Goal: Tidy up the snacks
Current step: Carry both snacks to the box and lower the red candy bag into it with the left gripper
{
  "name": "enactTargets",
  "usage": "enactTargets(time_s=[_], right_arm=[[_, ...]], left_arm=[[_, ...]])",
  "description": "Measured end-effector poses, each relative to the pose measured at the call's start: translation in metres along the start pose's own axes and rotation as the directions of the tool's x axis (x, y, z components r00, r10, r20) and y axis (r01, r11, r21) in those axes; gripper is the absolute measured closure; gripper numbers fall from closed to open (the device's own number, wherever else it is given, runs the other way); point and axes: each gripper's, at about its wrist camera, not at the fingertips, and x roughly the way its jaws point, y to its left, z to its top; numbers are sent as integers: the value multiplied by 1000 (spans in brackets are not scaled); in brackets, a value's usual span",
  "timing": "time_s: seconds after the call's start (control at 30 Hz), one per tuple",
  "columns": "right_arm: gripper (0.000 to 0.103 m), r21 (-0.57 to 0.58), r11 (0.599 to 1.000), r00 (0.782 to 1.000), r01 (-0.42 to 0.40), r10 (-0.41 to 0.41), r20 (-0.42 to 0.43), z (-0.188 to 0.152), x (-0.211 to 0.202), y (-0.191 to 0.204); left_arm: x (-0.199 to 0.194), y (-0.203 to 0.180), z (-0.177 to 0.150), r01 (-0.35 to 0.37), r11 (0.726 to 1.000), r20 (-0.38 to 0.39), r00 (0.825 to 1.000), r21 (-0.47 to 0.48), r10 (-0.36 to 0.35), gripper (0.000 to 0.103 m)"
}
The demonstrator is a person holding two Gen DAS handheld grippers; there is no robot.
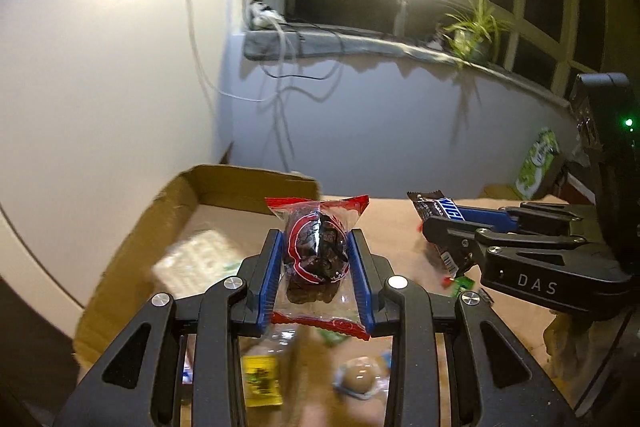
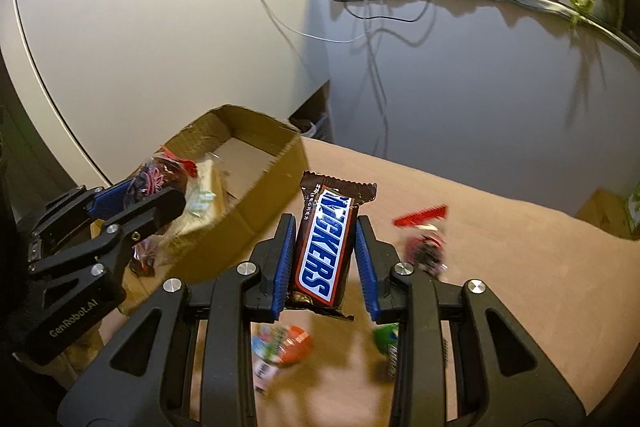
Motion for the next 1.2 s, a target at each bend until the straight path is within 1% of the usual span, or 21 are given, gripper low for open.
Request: enactTargets(time_s=[0.13, 0.37, 0.67, 0.93, 1.2], right_arm=[[72, -28, 999, 1000, -16, 16, 0, 10, 9, 15], [72, -51, 997, 998, -66, 66, -8, 24, 31, 38], [72, -83, 990, 993, -112, 110, -29, 32, 56, 66], [72, -95, 987, 990, -130, 125, -59, 31, 76, 77], [72, -107, 985, 990, -132, 125, -69, 31, 78, 80]], left_arm=[[-4, 14, -3, -29, 1000, 11, 999, -6, 30, 72], [-1, 39, -12, -82, 997, -4, 997, -7, 82, 72], [1, 59, -19, -120, 993, -18, 993, -15, 120, 72], [5, 69, -26, -134, 991, -41, 990, -14, 133, 72], [5, 70, -25, -134, 991, -43, 990, -12, 133, 71]])
